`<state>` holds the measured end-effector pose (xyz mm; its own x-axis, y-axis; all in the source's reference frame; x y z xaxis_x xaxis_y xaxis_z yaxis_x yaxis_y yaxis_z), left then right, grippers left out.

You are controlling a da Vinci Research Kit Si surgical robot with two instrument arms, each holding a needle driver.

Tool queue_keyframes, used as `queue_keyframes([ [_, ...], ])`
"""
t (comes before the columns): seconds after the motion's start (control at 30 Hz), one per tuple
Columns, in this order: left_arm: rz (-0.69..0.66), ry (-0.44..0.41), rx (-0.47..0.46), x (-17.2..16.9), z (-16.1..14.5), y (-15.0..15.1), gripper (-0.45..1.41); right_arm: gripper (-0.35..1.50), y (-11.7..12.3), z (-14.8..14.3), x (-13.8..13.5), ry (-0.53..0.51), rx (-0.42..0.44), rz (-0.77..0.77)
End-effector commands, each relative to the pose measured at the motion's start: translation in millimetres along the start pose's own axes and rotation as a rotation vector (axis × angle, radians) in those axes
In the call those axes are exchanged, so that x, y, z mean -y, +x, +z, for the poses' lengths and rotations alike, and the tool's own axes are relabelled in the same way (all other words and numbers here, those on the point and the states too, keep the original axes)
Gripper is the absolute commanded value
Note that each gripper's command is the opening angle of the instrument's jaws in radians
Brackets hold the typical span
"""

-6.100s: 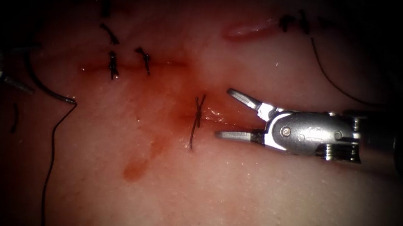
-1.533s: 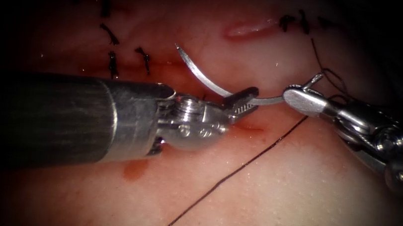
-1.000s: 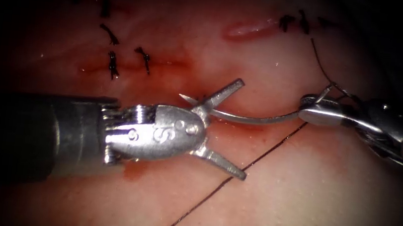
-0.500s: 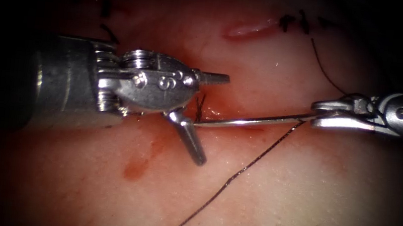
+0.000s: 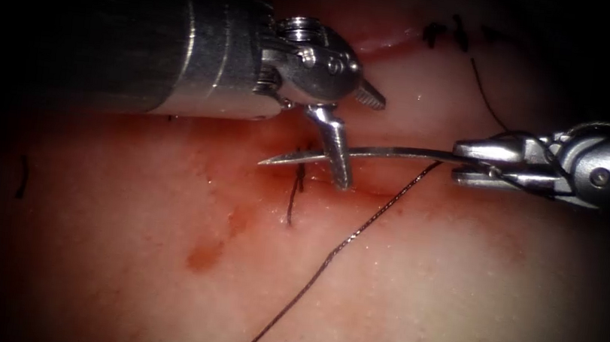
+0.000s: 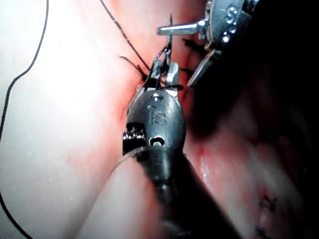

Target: Wound Closure

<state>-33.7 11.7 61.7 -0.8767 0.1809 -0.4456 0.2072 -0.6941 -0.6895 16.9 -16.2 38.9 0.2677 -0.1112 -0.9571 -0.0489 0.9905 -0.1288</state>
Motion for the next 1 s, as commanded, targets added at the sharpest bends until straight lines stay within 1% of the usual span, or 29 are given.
queue_keyframes([
  [0.03, -0.011, 0.001, 0.004, 1.0, 0.2, 0.1, 0.93, -0.35, 0.3, 1.2, -0.2, -0.002, -0.003, -0.008],
  [0.17, -0.043, -0.018, 0.036, 1.1, 0.6, -1.0, 0.89, -0.35, 0.5, 1.3, -0.1, -0.006, 0.001, -0.026],
  [0.27, -0.069, -0.029, 0.060, 0.8, 1.0, -1.9, 0.74, -0.35, 0.6, 1.4, 0.0, -0.010, -0.001, -0.032],
  [0.3, -0.073, -0.030, 0.067, 0.7, 1.2, -2.1, 0.73, -0.35, 0.7, 1.5, 0.0, -0.010, -0.001, -0.032],
  [0.43, -0.167, -0.035, 0.099, 0.2, 2.2, -2.9, 0.73, -0.35, 1.1, 1.9, 0.2, -0.014, -0.003, -0.038],
  [0.47, -0.184, -0.033, 0.099, 0.2, 2.3, -3.0, 0.67, -0.35, 1.1, 2.0, 0.2, -0.015, -0.003, -0.038],
  [0.5, -0.195, -0.032, 0.099, 0.2, 2.2, -3.0, 0.57, -0.35, 1.2, 2.1, 0.3, -0.016, -0.002, -0.038],
  [0.53, -0.213, -0.031, 0.098, 0.2, 2.1, -3.0, 0.29, -0.35, 1.2, 2.3, 0.4, -0.018, -0.002, -0.039],
  [0.57, -0.244, -0.038, 0.092, 0.4, 2.0, -2.8, -0.15, -0.35, 1.2, 2.4, 0.5, -0.019, -0.001, -0.040],
  [0.6, -0.270, -0.049, 0.085, 0.5, 1.8, -2.6, -0.45, -0.35, 1.2, 2.6, 0.6, -0.017, 0.000, -0.041],
  [0.67, -0.347, -0.060, 0.075, 0.7, 1.5, -2.3, -0.45, -0.35, 1.2, 2.9, 0.9, -0.019, 0.000, -0.045],
  [0.7, -0.363, -0.059, 0.074, 0.7, 1.4, -2.2, -0.45, -0.35, 1.1, 3.1, 1.1, -0.017, 0.002, -0.046],
  [0.9, -0.416, -0.080, 0.067, 0.1, 1.7, -2.1, -0.45, -0.35, 1.1, 3.2, 1.7, -0.017, -0.002, -0.059],
  [0.93, -0.427, -0.079, 0.067, 0.1, 1.7, -2.1, -0.45, -0.35, 1.1, 3.2, 1.7, -0.024, -0.005, -0.036],
  [0.97, -0.450, -0.078, 0.068, 0.1, 1.7, -2.2, -0.45, 0.15, 1.1, 3.2, 1.8, -0.039, -0.011, 0.000],
  [1.0, -0.461, -0.079, 0.064, 0.1, 1.6, -2.3, -0.45, 0.59, 1.1, 3.2, 1.8, -0.056, -0.020, 0.035],
])
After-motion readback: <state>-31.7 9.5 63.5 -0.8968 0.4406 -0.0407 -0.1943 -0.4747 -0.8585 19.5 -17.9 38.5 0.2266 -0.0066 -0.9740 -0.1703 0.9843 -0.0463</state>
